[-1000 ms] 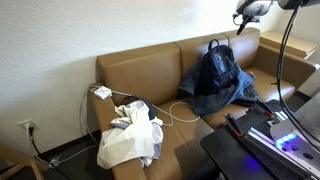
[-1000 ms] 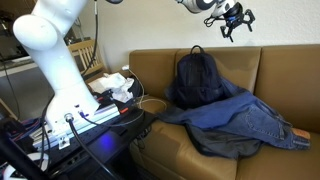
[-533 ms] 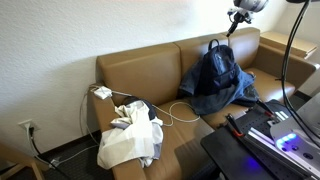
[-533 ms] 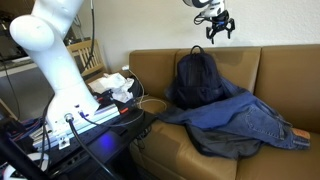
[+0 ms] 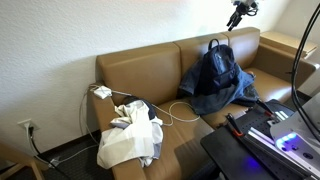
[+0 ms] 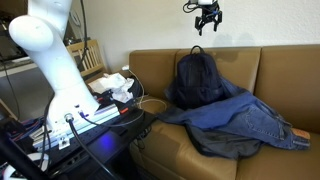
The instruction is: Arrange the cloth and the bags on the table
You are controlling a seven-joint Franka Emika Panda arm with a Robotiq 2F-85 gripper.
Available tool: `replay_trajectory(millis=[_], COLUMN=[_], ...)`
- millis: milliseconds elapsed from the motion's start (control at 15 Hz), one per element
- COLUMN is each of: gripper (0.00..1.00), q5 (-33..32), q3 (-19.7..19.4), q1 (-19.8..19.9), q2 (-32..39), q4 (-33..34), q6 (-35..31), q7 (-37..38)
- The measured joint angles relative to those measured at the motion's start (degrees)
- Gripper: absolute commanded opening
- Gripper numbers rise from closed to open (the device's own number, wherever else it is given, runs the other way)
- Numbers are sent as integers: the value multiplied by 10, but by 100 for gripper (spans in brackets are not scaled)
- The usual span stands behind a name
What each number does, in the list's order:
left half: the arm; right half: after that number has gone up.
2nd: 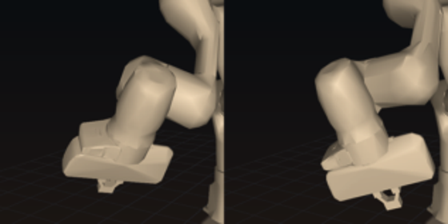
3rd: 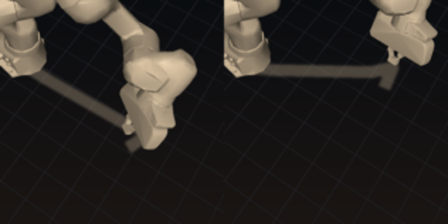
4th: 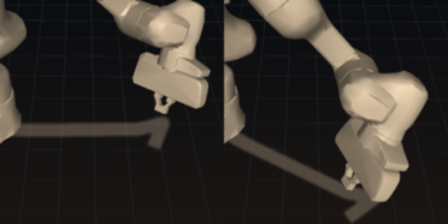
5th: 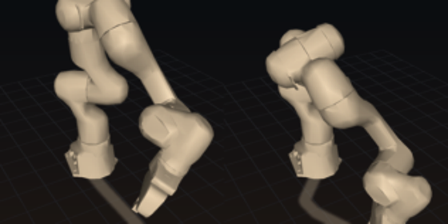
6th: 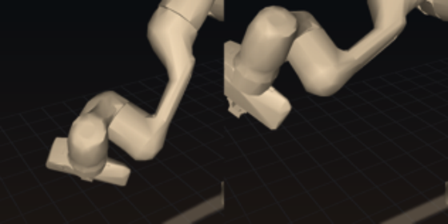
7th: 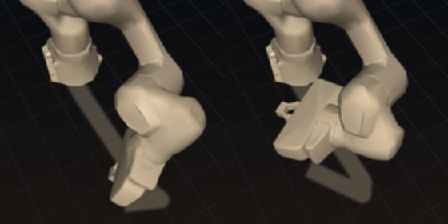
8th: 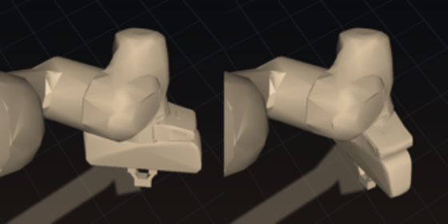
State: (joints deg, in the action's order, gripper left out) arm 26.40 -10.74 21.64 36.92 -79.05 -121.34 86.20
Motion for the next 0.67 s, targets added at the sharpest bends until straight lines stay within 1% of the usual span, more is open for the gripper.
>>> replay_trajectory(millis=[133, 267, 467, 600, 667], gripper=[100, 100, 100, 100, 100], q5=[-1, -1, -1, -6, -10], q3=[0, 4, 21, 23, 23], q1=[-1, -7, -28, -52, -64], q2=[1, 1, -6, -11, -12], q4=[0, -8, -46, -83, -103], q6=[2, 2, -16, -61, -100], q7=[0, -17, -61, -83, -93])
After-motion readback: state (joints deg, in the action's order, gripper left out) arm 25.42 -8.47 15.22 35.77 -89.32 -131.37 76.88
